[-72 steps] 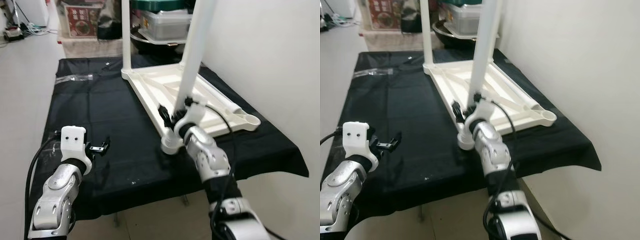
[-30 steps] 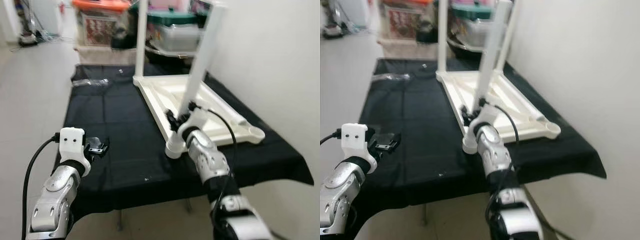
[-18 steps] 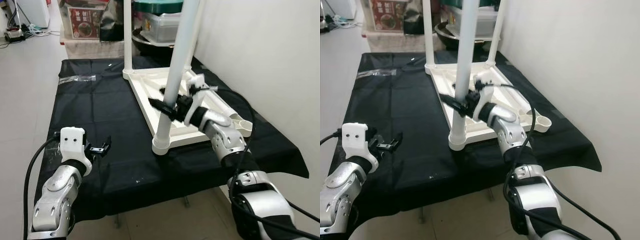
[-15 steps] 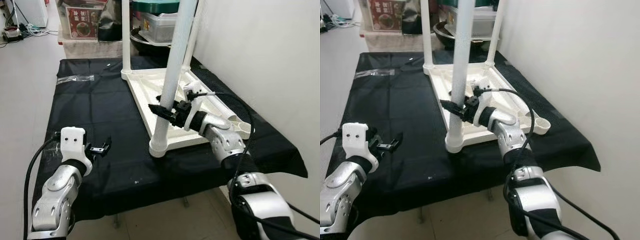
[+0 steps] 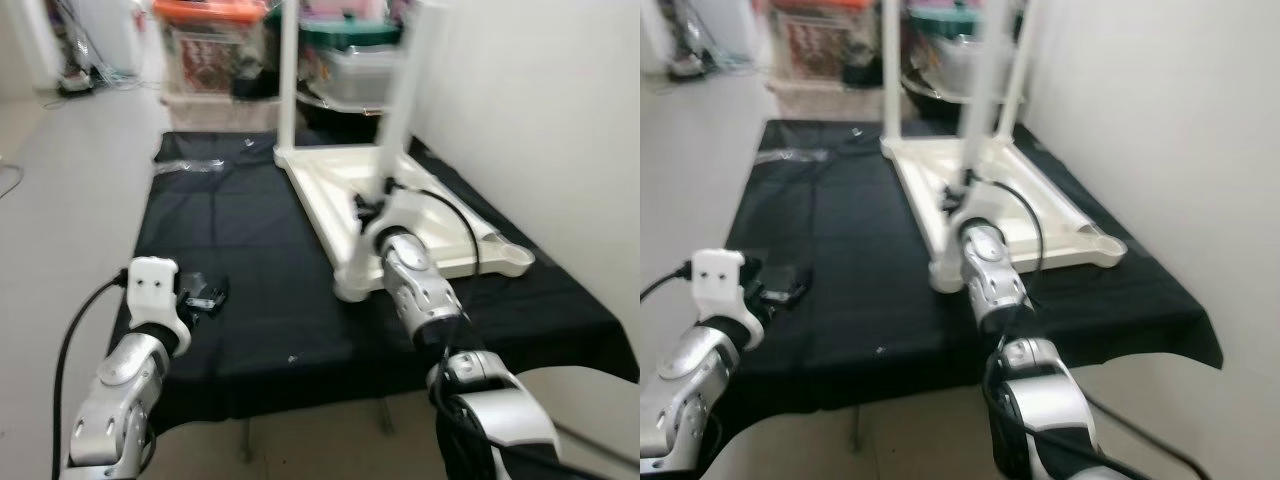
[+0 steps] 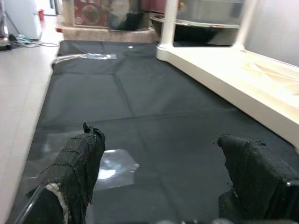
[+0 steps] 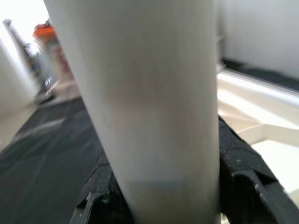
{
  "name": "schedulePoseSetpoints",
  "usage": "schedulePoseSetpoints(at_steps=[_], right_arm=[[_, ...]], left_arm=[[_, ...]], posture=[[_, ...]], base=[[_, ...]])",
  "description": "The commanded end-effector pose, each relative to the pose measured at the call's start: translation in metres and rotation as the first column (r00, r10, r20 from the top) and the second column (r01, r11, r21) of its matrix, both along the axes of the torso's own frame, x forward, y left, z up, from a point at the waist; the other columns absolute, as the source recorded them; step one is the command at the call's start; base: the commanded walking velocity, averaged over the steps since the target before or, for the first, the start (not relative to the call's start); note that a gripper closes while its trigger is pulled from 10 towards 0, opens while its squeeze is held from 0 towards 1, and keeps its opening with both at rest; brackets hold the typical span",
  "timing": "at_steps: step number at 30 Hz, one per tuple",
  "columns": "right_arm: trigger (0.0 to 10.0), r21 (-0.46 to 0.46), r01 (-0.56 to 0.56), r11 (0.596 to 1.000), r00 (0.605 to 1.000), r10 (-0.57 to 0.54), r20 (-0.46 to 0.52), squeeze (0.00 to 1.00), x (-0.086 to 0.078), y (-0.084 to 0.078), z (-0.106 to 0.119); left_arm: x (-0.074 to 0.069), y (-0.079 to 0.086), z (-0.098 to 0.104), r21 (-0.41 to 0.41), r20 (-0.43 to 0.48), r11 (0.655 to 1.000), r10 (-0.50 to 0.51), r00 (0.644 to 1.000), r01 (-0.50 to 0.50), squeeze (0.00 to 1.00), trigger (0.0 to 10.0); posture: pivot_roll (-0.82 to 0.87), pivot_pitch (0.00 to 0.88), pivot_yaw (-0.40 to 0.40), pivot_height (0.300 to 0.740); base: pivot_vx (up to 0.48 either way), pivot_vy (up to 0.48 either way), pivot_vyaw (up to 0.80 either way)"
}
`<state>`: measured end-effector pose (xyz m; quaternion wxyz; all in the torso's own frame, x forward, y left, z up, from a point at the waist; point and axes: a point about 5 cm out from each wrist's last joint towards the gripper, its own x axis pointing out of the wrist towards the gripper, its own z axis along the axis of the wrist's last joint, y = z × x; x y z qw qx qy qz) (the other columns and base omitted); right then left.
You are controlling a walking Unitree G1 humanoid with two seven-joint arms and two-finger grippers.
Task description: Building children table
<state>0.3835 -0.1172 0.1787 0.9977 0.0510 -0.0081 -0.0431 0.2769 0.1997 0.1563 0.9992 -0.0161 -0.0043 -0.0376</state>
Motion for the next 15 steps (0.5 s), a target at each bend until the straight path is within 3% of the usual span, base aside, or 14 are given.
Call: schedulePoseSetpoints(at_steps=[1, 2, 3, 4, 5, 6, 7, 8, 9, 10, 11, 12, 15], right_arm=[[0.0, -0.009, 0.039, 0.999, 0.987, -0.040, -0.159, 0.00, -0.007, -0.005, -0.033], [10.0, -0.035, -0.112, 0.993, 0.985, 0.106, -0.138, 0.00, -0.015, 0.018, -0.029], [10.0, -0.005, -0.209, 0.978, 0.973, 0.207, -0.099, 0.00, -0.020, 0.033, -0.023], [10.0, -0.005, -0.209, 0.978, 0.973, 0.207, -0.099, 0.00, -0.020, 0.033, -0.023], [10.0, 0.013, -0.296, 0.955, 0.955, 0.296, -0.020, 1.00, -0.021, 0.041, -0.013], [10.0, 0.013, -0.296, 0.955, 0.955, 0.296, -0.020, 1.00, -0.021, 0.041, -0.013], [10.0, 0.029, -0.408, 0.913, 0.912, 0.406, 0.055, 1.00, -0.018, 0.047, 0.000], [10.0, 0.029, -0.408, 0.913, 0.912, 0.406, 0.055, 1.00, -0.018, 0.047, 0.000], [10.0, 0.021, -0.504, 0.863, 0.859, 0.499, 0.118, 0.59, -0.011, 0.050, 0.015], [10.0, 0.021, -0.504, 0.863, 0.859, 0.499, 0.118, 0.59, -0.011, 0.050, 0.015], [10.0, 0.005, -0.564, 0.826, 0.817, 0.557, 0.148, 0.00, -0.008, 0.051, 0.024], [10.0, 0.005, -0.564, 0.826, 0.817, 0.557, 0.148, 0.00, -0.008, 0.051, 0.024], [10.0, -0.118, -0.765, 0.633, 0.605, 0.770, 0.205, 0.00, -0.007, 0.056, 0.044]], left_arm=[[0.000, -0.005, 0.001, 0.002, -0.005, 1.000, -0.023, 1.000, 0.023, 0.00, 10.0], [0.000, -0.005, 0.000, 0.001, -0.007, 1.000, -0.024, 1.000, 0.024, 0.00, 10.0], [0.000, -0.006, 0.000, 0.001, -0.007, 1.000, -0.026, 1.000, 0.026, 0.00, 10.0], [0.000, -0.006, 0.000, 0.001, -0.007, 1.000, -0.026, 1.000, 0.026, 0.00, 10.0], [0.000, -0.006, 0.000, -0.001, -0.008, 1.000, -0.028, 1.000, 0.028, 0.00, 10.0], [0.000, -0.006, 0.000, -0.001, -0.008, 1.000, -0.028, 1.000, 0.028, 0.00, 10.0], [0.000, -0.006, 0.000, -0.003, -0.008, 1.000, -0.028, 1.000, 0.028, 0.00, 10.0], [0.000, -0.006, 0.000, -0.003, -0.008, 1.000, -0.028, 1.000, 0.028, 0.00, 10.0], [0.000, -0.005, 0.000, -0.005, -0.007, 1.000, -0.027, 1.000, 0.027, 0.00, 10.0], [0.000, -0.005, 0.000, -0.005, -0.007, 1.000, -0.027, 1.000, 0.027, 0.00, 10.0], [0.000, -0.004, 0.000, -0.007, -0.006, 1.000, -0.025, 1.000, 0.025, 0.00, 10.0], [0.000, -0.004, 0.000, -0.007, -0.006, 1.000, -0.025, 1.000, 0.025, 0.00, 10.0], [0.002, -0.001, 0.000, -0.016, -0.003, 1.000, -0.022, 1.000, 0.022, 0.00, 10.0]], posture=[[0.12, 0.000, -0.106, 0.740], [0.11, 0.000, -0.105, 0.740], [0.11, 0.000, -0.106, 0.740], [0.11, 0.000, -0.106, 0.740], [0.11, 0.000, -0.108, 0.740], [0.11, 0.000, -0.108, 0.740], [0.12, 0.000, -0.115, 0.740], [0.12, 0.000, -0.115, 0.740], [0.12, 0.000, -0.120, 0.740], [0.12, 0.000, -0.120, 0.740], [0.12, 0.000, -0.121, 0.740], [0.12, 0.000, -0.121, 0.740], [0.13, 0.000, -0.125, 0.740]], base=[[0.000, 0.000, 0.00], [0.000, 0.000, 0.00], [0.000, 0.000, 0.00], [0.000, 0.000, 0.00], [0.000, 0.000, 0.00], [0.000, 0.000, 0.00], [0.000, 0.000, 0.00], [0.000, 0.000, 0.00], [0.000, 0.000, 0.00], [0.000, 0.000, 0.00], [0.000, 0.000, 0.00], [0.000, 0.000, 0.00], [0.000, 0.000, 0.00]])
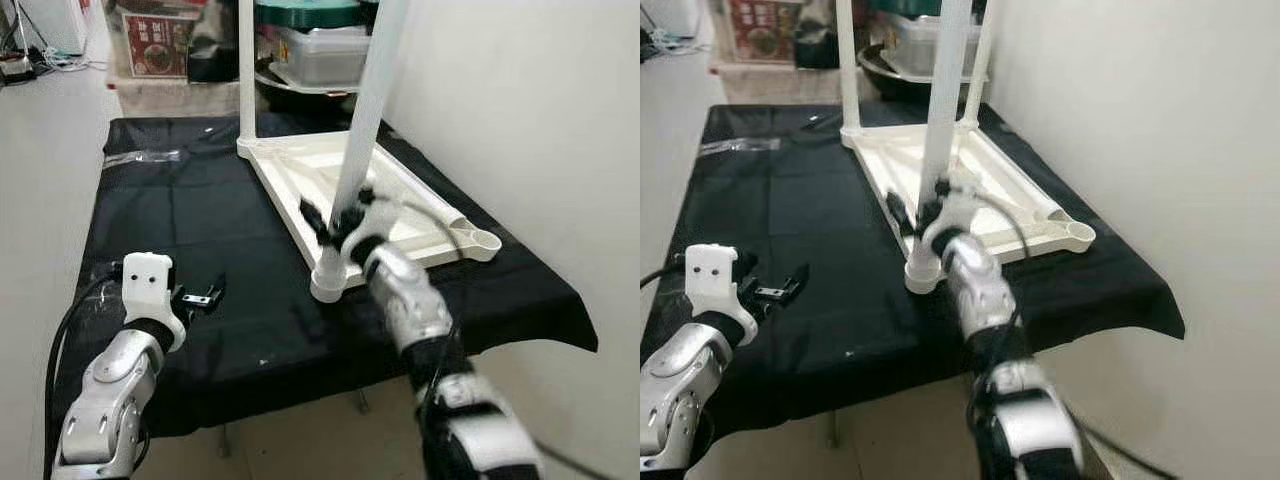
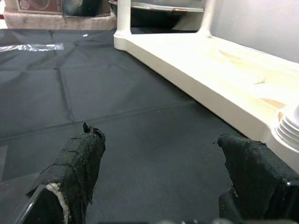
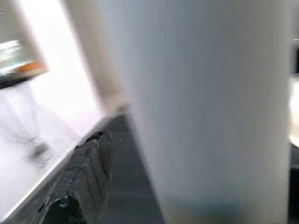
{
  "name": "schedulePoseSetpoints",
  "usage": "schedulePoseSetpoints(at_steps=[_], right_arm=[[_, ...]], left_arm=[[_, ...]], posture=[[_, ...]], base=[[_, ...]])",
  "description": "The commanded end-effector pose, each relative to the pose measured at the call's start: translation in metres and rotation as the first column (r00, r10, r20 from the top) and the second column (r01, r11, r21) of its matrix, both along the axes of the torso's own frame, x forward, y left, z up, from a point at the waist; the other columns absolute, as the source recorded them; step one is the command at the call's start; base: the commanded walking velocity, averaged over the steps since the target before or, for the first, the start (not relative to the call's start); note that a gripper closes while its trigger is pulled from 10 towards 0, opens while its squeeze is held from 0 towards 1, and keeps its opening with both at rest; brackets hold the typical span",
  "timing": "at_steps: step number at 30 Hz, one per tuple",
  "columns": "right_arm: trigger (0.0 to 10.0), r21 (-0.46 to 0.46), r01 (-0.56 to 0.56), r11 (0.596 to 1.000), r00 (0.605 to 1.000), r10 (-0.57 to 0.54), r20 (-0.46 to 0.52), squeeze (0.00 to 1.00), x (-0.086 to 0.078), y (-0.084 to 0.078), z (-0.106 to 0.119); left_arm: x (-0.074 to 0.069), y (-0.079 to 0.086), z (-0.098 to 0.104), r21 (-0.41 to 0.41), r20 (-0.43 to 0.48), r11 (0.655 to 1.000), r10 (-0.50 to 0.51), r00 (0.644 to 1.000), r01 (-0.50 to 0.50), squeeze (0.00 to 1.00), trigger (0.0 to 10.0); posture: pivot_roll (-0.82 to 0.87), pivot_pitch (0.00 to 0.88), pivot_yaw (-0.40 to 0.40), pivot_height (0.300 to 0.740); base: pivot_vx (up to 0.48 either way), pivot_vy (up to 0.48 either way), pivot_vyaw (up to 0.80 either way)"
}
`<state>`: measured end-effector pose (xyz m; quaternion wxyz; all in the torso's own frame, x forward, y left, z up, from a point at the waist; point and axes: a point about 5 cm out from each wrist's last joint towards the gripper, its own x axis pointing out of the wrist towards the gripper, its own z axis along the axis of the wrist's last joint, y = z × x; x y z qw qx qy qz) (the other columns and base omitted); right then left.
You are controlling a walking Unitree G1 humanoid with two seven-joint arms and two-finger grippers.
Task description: Building children table
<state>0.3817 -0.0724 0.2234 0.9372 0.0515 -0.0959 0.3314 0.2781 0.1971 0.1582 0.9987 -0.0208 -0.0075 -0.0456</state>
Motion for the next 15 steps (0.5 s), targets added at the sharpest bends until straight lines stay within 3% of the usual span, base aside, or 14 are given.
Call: schedulePoseSetpoints(at_steps=[1, 2, 3, 5, 7, 8, 9, 10, 11, 14, 15], right_arm=[[10.0, -0.066, -0.200, 0.978, 0.979, 0.202, 0.031, 0.00, -0.006, 0.011, -0.003], [10.0, -0.066, -0.200, 0.978, 0.979, 0.202, 0.031, 0.00, -0.006, 0.011, -0.003], [10.0, -0.127, -0.240, 0.963, 0.969, 0.244, 0.022, 0.00, -0.007, 0.012, -0.009], [10.0, -0.127, -0.240, 0.963, 0.969, 0.244, 0.022, 0.00, -0.007, 0.012, -0.009], [10.0, -0.197, -0.325, 0.925, 0.945, 0.327, -0.025, 0.00, -0.010, 0.013, -0.023], [10.0, -0.197, -0.325, 0.925, 0.945, 0.327, -0.025, 0.00, -0.010, 0.013, -0.023], [3.5, -0.200, -0.377, 0.904, 0.925, 0.377, -0.042, 0.00, -0.012, 0.014, -0.029], [3.5, -0.200, -0.377, 0.904, 0.925, 0.377, -0.042, 0.00, -0.012, 0.014, -0.029], [0.0, -0.183, -0.406, 0.895, 0.914, 0.402, -0.059, 0.00, -0.014, 0.015, -0.033], [0.0, -0.198, -0.363, 0.910, 0.932, 0.354, -0.080, 0.00, -0.014, 0.016, -0.044], [0.0, -0.224, -0.290, 0.930, 0.956, 0.273, -0.106, 0.00, -0.011, 0.015, -0.049]], left_arm=[[0.002, 0.001, -0.002, -0.006, -0.009, 1.000, -0.007, 1.000, 0.007, 0.00, 10.0], [0.002, 0.001, -0.002, -0.006, -0.009, 1.000, -0.007, 1.000, 0.007, 0.00, 10.0], [0.002, 0.001, -0.002, -0.005, -0.009, 1.000, -0.008, 1.000, 0.008, 0.00, 10.0], [0.002, 0.001, -0.002, -0.005, -0.009, 1.000, -0.008, 1.000, 0.008, 0.00, 10.0], [0.003, 0.000, -0.002, -0.004, -0.009, 1.000, -0.011, 1.000, 0.011, 0.00, 10.0], [0.003, 0.000, -0.002, -0.004, -0.009, 1.000, -0.011, 1.000, 0.011, 0.00, 10.0], [0.003, -0.001, -0.002, -0.005, -0.008, 1.000, -0.013, 1.000, 0.013, 0.00, 10.0], [0.003, -0.001, -0.002, -0.005, -0.008, 1.000, -0.013, 1.000, 0.013, 0.00, 10.0], [0.003, -0.003, -0.003, -0.008, -0.007, 1.000, -0.015, 1.000, 0.015, 0.00, 10.0], [0.001, -0.005, -0.004, -0.014, -0.004, 1.000, -0.020, 1.000, 0.020, 0.00, 10.0], [0.001, -0.005, -0.004, -0.016, -0.004, 1.000, -0.024, 1.000, 0.024, 0.00, 10.0]], posture=[[0.13, 0.000, -0.125, 0.740], [0.13, 0.000, -0.125, 0.740], [0.13, 0.000, -0.124, 0.740], [0.13, 0.000, -0.124, 0.740], [0.13, 0.000, -0.125, 0.740], [0.13, 0.000, -0.125, 0.740], [0.13, 0.000, -0.138, 0.740], [0.13, 0.000, -0.138, 0.740], [0.13, 0.000, -0.135, 0.740], [0.11, 0.000, -0.119, 0.740], [0.10, 0.000, -0.114, 0.740]], base=[[0.000, 0.000, 0.00], [0.000, 0.000, 0.00], [0.000, 0.000, 0.00], [0.000, 0.000, 0.00], [0.000, 0.000, 0.00], [0.000, 0.000, 0.00], [0.000, 0.000, 0.00], [0.000, 0.000, 0.00], [0.000, 0.000, 0.00], [0.000, 0.000, 0.00], [0.000, 0.000, 0.00]])
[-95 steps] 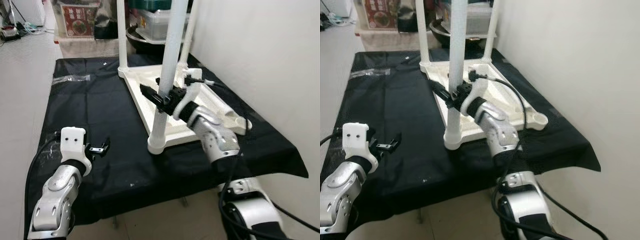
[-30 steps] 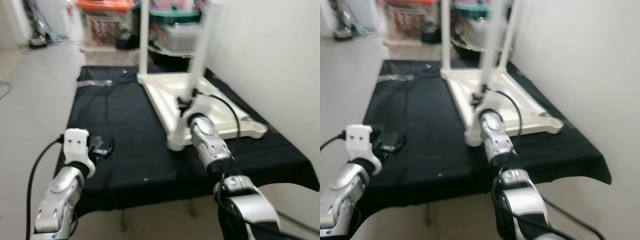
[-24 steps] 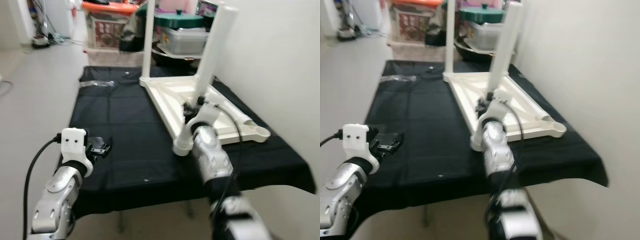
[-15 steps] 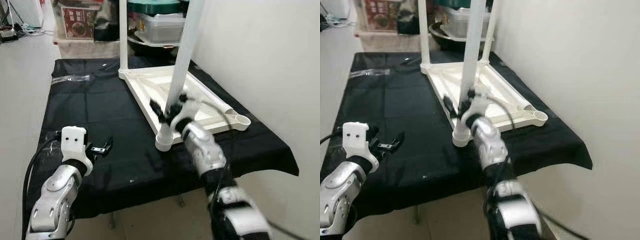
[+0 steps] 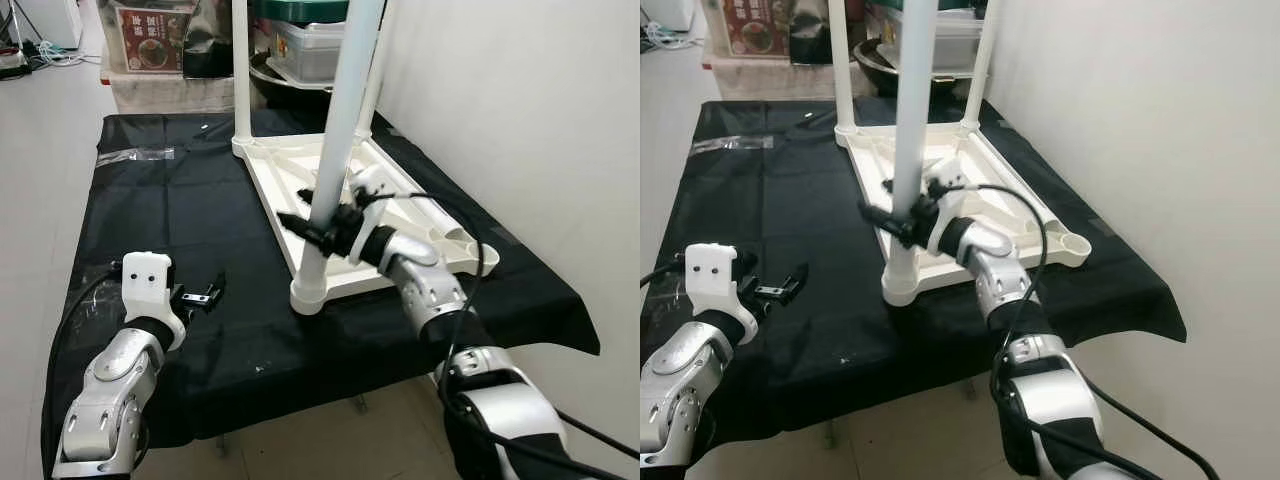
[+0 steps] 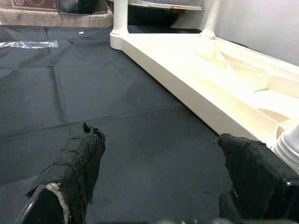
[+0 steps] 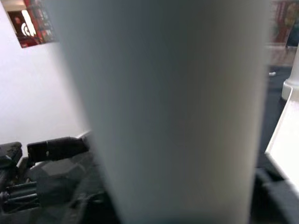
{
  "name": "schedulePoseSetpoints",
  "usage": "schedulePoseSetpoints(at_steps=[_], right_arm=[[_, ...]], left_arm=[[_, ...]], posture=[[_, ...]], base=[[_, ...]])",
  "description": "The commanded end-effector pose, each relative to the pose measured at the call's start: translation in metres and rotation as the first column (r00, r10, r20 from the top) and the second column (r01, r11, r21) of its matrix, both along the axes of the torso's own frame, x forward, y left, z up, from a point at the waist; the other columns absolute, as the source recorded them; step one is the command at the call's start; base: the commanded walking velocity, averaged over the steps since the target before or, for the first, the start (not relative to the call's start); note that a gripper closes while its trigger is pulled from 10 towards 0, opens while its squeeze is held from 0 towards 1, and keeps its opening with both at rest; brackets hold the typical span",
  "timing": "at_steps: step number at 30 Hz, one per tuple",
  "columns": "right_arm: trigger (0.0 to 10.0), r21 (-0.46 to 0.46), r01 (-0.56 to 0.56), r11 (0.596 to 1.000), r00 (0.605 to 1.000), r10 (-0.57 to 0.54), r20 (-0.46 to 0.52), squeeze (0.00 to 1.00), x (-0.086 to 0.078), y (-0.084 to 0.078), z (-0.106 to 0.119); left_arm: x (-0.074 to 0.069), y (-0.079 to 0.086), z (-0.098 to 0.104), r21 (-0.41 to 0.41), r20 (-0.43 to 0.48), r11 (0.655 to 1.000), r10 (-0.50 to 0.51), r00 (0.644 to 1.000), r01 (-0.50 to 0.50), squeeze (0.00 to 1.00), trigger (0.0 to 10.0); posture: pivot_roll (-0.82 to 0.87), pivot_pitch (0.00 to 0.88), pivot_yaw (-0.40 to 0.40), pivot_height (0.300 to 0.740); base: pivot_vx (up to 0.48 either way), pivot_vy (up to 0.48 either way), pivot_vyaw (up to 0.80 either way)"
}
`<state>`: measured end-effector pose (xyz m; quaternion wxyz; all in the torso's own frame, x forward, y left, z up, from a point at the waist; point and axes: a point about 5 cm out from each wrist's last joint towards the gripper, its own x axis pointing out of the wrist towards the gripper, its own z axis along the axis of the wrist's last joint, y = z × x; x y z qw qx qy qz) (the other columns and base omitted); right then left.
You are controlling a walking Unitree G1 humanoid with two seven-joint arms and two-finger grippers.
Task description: Building children table
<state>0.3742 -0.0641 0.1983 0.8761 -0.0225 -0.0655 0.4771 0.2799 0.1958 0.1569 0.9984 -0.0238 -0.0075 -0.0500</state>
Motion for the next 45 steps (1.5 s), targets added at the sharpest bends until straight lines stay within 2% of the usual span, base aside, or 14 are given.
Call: schedulePoseSetpoints(at_steps=[1, 8, 12, 14, 15, 16, 17, 21, 22, 24, 25, 37, 38, 45], right_arm=[[0.0, -0.097, 0.356, 0.930, 0.919, -0.367, -0.144, 0.00, 0.010, -0.007, -0.034], [0.0, -0.188, 0.848, 0.495, 0.469, -0.867, -0.167, 0.00, 0.007, -0.051, -0.064], [0.0, -0.176, 0.860, 0.478, 0.451, -0.875, -0.176, 0.00, 0.000, -0.049, -0.067], [2.1, -0.173, 0.843, 0.509, 0.480, -0.858, -0.186, 0.00, -0.004, -0.040, -0.066], [10.0, -0.125, 0.770, 0.625, 0.588, -0.773, -0.238, 0.00, -0.006, -0.023, -0.062], [10.0, -0.125, 0.770, 0.625, 0.588, -0.773, -0.238, 0.00, -0.006, -0.023, -0.062], [10.0, -0.082, 0.705, 0.705, 0.671, -0.700, -0.247, 1.00, -0.007, -0.012, -0.056], [10.0, 0.034, 0.586, 0.809, 0.791, -0.563, -0.240, 1.00, -0.005, 0.001, -0.042], [10.0, 0.088, 0.546, 0.833, 0.827, -0.518, -0.220, 0.39, -0.002, 0.004, -0.029], [10.0, 0.088, 0.546, 0.833, 0.827, -0.518, -0.220, 0.39, -0.002, 0.004, -0.029], [10.0, 0.139, 0.456, 0.879, 0.884, -0.429, -0.187, 0.00, 0.000, 0.008, -0.016], [7.3, 0.020, -0.109, 0.994, 0.994, 0.110, -0.019, 0.00, -0.005, 0.006, 0.007], [0.0, -0.005, -0.162, 0.987, 0.987, 0.162, -0.018, 0.00, -0.007, 0.009, 0.005], [0.0, -0.146, 0.214, 0.966, 0.973, -0.223, -0.050, 0.00, 0.011, 0.011, -0.017]], left_arm=[[-0.001, -0.004, -0.003, -0.010, -0.005, 1.000, -0.023, 1.000, 0.023, 0.00, 10.0], [-0.001, -0.005, -0.002, -0.001, -0.011, 0.999, -0.037, 0.999, 0.037, 0.00, 10.0], [-0.001, -0.005, -0.003, 0.001, -0.014, 0.999, -0.038, 0.999, 0.038, 0.00, 10.0], [-0.001, -0.005, -0.003, 0.003, -0.017, 0.999, -0.040, 0.999, 0.040, 0.00, 10.0], [-0.001, -0.005, -0.003, 0.003, -0.017, 0.999, -0.040, 0.999, 0.040, 0.00, 10.0], [-0.001, -0.005, -0.003, 0.003, -0.017, 0.999, -0.040, 0.999, 0.040, 0.00, 10.0], [-0.001, -0.004, -0.003, 0.003, -0.017, 0.999, -0.039, 0.999, 0.039, 0.00, 10.0], [-0.001, -0.003, -0.003, 0.004, -0.017, 0.999, -0.035, 0.999, 0.035, 0.00, 10.0], [-0.001, -0.001, -0.003, 0.005, -0.017, 0.999, -0.034, 0.999, 0.035, 0.00, 10.0], [-0.001, -0.001, -0.003, 0.005, -0.017, 0.999, -0.034, 0.999, 0.035, 0.00, 10.0], [-0.001, 0.000, -0.003, 0.007, -0.018, 0.999, -0.034, 0.999, 0.035, 0.00, 10.0], [-0.001, -0.001, -0.002, -0.002, -0.006, 0.999, -0.044, 0.999, 0.044, 0.00, 10.0], [-0.002, -0.002, -0.002, -0.004, -0.004, 0.999, -0.047, 0.999, 0.047, 0.00, 10.0], [-0.003, -0.005, -0.001, -0.011, 0.001, 0.999, -0.053, 0.999, 0.053, 0.00, 10.0]], posture=[[0.09, 0.000, -0.107, 0.740], [0.08, 0.000, -0.083, 0.740], [0.07, 0.000, -0.074, 0.740], [0.07, 0.000, -0.071, 0.740], [0.07, 0.000, -0.073, 0.740], [0.07, 0.000, -0.073, 0.740], [0.07, 0.000, -0.074, 0.740], [0.10, 0.000, -0.084, 0.740], [0.10, 0.000, -0.085, 0.740], [0.10, 0.000, -0.085, 0.740], [0.11, 0.000, -0.091, 0.740], [0.13, 0.000, -0.118, 0.740], [0.14, 0.000, -0.126, 0.740], [0.14, 0.000, -0.131, 0.740]], base=[[0.000, 0.000, 0.00], [0.000, 0.000, 0.00], [0.000, 0.000, 0.00], [0.000, 0.000, 0.00], [0.000, 0.000, 0.00], [0.000, 0.000, 0.00], [0.000, 0.000, 0.00], [0.000, 0.000, 0.00], [0.000, 0.000, 0.00], [0.000, 0.000, 0.00], [0.000, 0.000, 0.00], [0.000, 0.000, 0.00], [0.000, 0.000, 0.00], [0.000, 0.000, 0.00]])
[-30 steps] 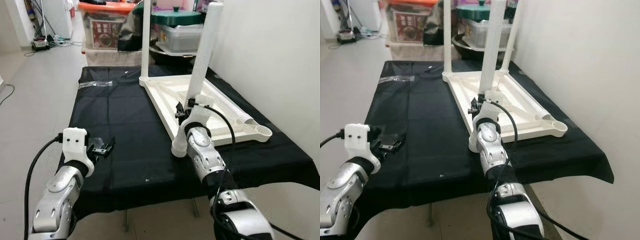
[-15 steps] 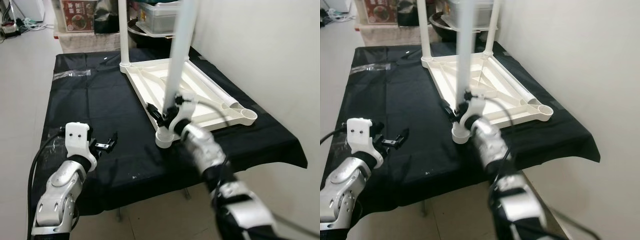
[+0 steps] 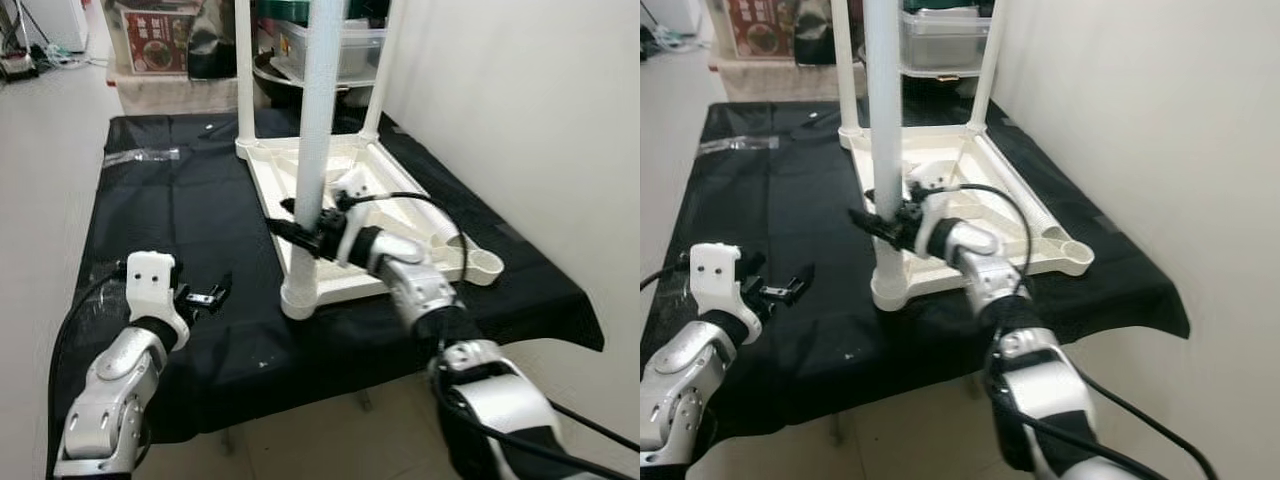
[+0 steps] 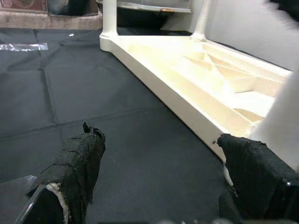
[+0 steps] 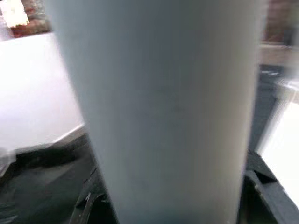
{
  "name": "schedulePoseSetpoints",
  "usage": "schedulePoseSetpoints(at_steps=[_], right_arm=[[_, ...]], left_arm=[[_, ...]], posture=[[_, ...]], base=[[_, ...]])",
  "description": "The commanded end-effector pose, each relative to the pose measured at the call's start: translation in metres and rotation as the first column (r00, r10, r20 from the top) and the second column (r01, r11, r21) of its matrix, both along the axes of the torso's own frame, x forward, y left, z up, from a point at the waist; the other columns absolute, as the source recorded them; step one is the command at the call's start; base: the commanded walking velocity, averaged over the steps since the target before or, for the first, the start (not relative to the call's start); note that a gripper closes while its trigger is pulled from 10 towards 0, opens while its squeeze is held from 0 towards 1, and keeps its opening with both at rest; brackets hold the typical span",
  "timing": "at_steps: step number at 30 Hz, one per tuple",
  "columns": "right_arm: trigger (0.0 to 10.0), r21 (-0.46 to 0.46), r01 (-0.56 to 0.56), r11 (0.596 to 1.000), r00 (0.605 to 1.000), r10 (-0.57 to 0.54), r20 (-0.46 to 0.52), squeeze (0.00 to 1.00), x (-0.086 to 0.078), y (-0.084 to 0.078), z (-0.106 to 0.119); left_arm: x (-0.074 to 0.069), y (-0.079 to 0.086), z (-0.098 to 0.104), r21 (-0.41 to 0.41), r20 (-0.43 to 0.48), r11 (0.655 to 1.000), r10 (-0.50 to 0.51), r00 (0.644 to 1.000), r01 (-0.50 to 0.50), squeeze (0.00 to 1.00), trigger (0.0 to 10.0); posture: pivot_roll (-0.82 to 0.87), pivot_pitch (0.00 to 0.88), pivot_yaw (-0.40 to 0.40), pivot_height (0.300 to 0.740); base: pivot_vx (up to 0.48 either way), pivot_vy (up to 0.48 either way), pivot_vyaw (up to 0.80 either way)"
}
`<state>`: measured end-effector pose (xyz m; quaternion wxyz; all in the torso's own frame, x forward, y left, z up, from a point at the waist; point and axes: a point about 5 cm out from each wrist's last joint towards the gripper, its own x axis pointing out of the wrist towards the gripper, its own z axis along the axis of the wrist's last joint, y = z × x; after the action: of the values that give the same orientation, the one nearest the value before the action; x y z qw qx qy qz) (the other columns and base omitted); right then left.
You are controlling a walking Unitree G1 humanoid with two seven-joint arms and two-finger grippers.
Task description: Building children table
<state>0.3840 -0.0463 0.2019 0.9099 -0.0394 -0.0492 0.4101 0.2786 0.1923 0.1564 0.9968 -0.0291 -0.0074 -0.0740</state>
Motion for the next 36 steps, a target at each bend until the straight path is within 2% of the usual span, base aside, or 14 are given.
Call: schedulePoseSetpoints(at_steps=[1, 3, 7, 13, 14, 15, 18, 19, 21, 22, 25, 27, 31, 36], right_arm=[[0.0, -0.052, 0.365, 0.930, 0.923, -0.369, -0.113, 0.00, 0.012, -0.024, -0.023], [0.0, -0.015, 0.745, 0.666, 0.656, -0.737, -0.164, 0.00, 0.015, -0.057, -0.033], [0.0, 0.026, 0.826, 0.563, 0.559, -0.814, -0.154, 0.00, 0.004, -0.064, -0.040], [0.0, 0.101, 0.799, 0.593, 0.602, -0.784, -0.154, 0.00, -0.013, -0.045, -0.039], [10.0, 0.108, 0.744, 0.659, 0.667, -0.726, -0.167, 0.00, -0.013, -0.032, -0.036], [10.0, 0.168, 0.648, 0.743, 0.761, -0.629, -0.156, 0.96, -0.012, -0.021, -0.030], [10.0, 0.206, 0.613, 0.763, 0.790, -0.595, -0.149, 0.96, -0.010, -0.018, -0.024], [10.0, 0.298, 0.396, 0.869, 0.918, -0.379, -0.114, 1.00, -0.008, -0.008, -0.006], [10.0, 0.313, 0.319, 0.894, 0.948, -0.304, -0.097, 1.00, -0.008, -0.004, 0.001], [10.0, 0.320, 0.211, 0.924, 0.977, -0.203, -0.058, 0.00, -0.010, -0.001, 0.009], [10.0, 0.281, -0.053, 0.958, 0.999, 0.053, 0.011, 0.00, -0.020, 0.002, 0.018], [10.0, 0.281, -0.053, 0.958, 0.999, 0.053, 0.011, 0.00, -0.020, 0.002, 0.018], [10.0, 0.154, -0.354, 0.922, 0.934, 0.358, 0.007, 0.00, -0.038, 0.011, 0.004], [10.0, 0.144, -0.336, 0.931, 0.937, 0.346, -0.052, 0.00, -0.035, 0.021, -0.014]], left_arm=[[-0.002, -0.002, -0.001, -0.001, 0.001, 1.000, -0.006, 1.000, 0.006, 0.00, 10.0], [-0.003, -0.002, 0.000, -0.002, 0.002, 1.000, -0.007, 1.000, 0.007, 0.00, 10.0], [-0.003, -0.002, 0.000, 0.000, 0.002, 1.000, -0.007, 1.000, 0.007, 0.00, 10.0], [-0.004, -0.002, 0.000, 0.002, -0.001, 1.000, -0.008, 1.000, 0.008, 0.00, 10.0], [-0.003, -0.001, 0.000, 0.004, -0.002, 1.000, -0.007, 1.000, 0.007, 0.00, 10.0], [-0.003, -0.001, -0.001, 0.005, -0.004, 1.000, -0.007, 1.000, 0.007, 0.00, 10.0], [-0.003, 0.000, -0.001, 0.006, -0.004, 1.000, -0.006, 1.000, 0.006, 0.00, 10.0], [-0.002, 0.002, -0.001, 0.007, -0.005, 1.000, -0.005, 1.000, 0.005, 0.00, 10.0], [-0.002, 0.003, -0.001, 0.007, -0.005, 1.000, -0.005, 1.000, 0.005, 0.00, 10.0], [-0.002, 0.004, -0.001, 0.007, -0.004, 1.000, -0.004, 1.000, 0.004, 0.00, 10.0], [-0.001, 0.005, 0.000, 0.006, -0.003, 1.000, -0.003, 1.000, 0.003, 0.00, 10.0], [-0.001, 0.005, 0.000, 0.006, -0.003, 1.000, -0.003, 1.000, 0.003, 0.00, 10.0], [0.000, 0.005, 0.000, 0.002, -0.001, 1.000, -0.007, 1.000, 0.007, 0.00, 10.0], [0.000, 0.003, -0.001, -0.002, 0.000, 1.000, -0.008, 1.000, 0.008, 0.00, 10.0]], posture=[[0.14, 0.000, -0.132, 0.740], [0.14, 0.000, -0.127, 0.740], [0.14, 0.000, -0.124, 0.740], [0.13, 0.000, -0.116, 0.740], [0.13, 0.000, -0.112, 0.740], [0.13, 0.000, -0.112, 0.740], [0.13, 0.000, -0.114, 0.740], [0.13, 0.000, -0.115, 0.740], [0.13, 0.000, -0.115, 0.740], [0.13, 0.000, -0.115, 0.740], [0.14, 0.000, -0.117, 0.740], [0.14, 0.000, -0.117, 0.740], [0.15, 0.000, -0.124, 0.740], [0.16, 0.000, -0.133, 0.740]], base=[[0.000, 0.000, 0.00], [0.000, 0.000, 0.00], [0.000, 0.000, 0.00], [0.000, 0.000, 0.00], [0.000, 0.000, 0.00], [0.000, 0.000, 0.00], [0.000, 0.000, 0.00], [0.000, 0.000, 0.00], [0.000, 0.000, 0.00], [0.000, 0.000, 0.00], [0.000, 0.000, 0.00], [0.000, 0.000, 0.00], [0.000, 0.000, 0.00], [0.000, 0.000, 0.00]])
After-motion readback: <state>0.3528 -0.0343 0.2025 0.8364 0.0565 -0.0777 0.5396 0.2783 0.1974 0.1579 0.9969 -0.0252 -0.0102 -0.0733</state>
